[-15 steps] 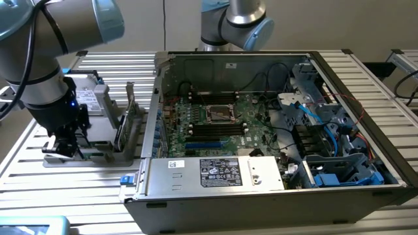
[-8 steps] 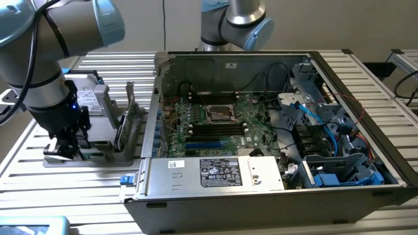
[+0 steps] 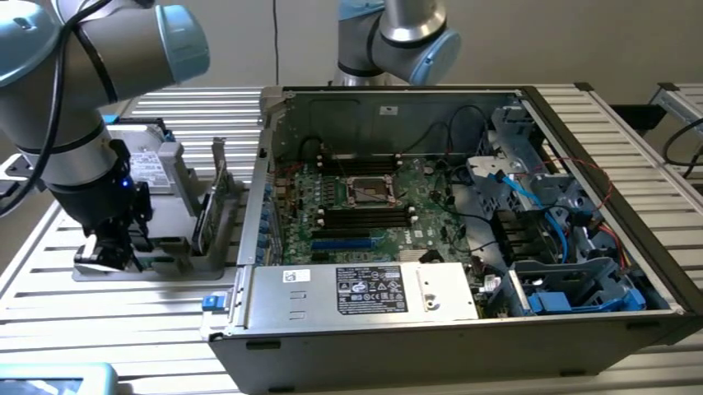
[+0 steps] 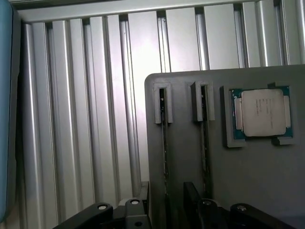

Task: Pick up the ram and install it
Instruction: 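Pick up the ram and move it above insertion slot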

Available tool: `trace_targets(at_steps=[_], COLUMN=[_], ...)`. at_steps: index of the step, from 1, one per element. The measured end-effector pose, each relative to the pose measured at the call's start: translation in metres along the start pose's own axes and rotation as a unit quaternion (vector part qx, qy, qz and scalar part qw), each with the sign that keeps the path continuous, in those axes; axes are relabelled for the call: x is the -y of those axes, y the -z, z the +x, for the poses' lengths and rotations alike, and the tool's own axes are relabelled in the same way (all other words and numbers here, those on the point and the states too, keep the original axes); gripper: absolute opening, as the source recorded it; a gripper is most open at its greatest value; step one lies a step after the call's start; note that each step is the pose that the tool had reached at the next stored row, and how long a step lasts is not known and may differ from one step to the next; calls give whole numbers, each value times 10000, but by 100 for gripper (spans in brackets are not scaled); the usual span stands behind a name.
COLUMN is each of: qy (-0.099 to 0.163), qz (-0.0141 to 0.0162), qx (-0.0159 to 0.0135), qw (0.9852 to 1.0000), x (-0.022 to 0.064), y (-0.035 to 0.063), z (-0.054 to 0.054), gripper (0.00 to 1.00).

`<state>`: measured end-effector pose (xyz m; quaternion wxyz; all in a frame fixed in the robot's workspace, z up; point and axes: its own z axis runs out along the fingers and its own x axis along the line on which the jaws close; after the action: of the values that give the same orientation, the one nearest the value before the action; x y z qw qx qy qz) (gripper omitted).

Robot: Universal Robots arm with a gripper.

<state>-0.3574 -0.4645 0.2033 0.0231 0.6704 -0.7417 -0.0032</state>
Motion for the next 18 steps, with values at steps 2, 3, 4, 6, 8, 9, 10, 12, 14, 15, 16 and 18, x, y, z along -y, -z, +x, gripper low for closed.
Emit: trace_targets(at_steps=[2,3,4,6,8,9,10,12,14,15,16,18], qy=[0,0,0,0,0,0,0,1,0,0,0,0], qz=[0,0,0,0,-1,-1,-1,0,0,0,0,1], qx=[1,2,2,3,3,3,4,5,4,4,4,5], qw=[10000,10000,10000,10000,10000,10000,10000,10000,10000,10000,10000,10000], x=[-1,-1,-2,-3,-6,-8,-10,-16,-20,-22,-24,-27], y=[-15,-21,-27,-37,-41,-41,-40,4,94,143,188,278], z=[0,0,0,-1,-1,-1,0,2,6,7,9,11], gripper=[42,42,42,42,34,27,21,15,12,12,12,12])
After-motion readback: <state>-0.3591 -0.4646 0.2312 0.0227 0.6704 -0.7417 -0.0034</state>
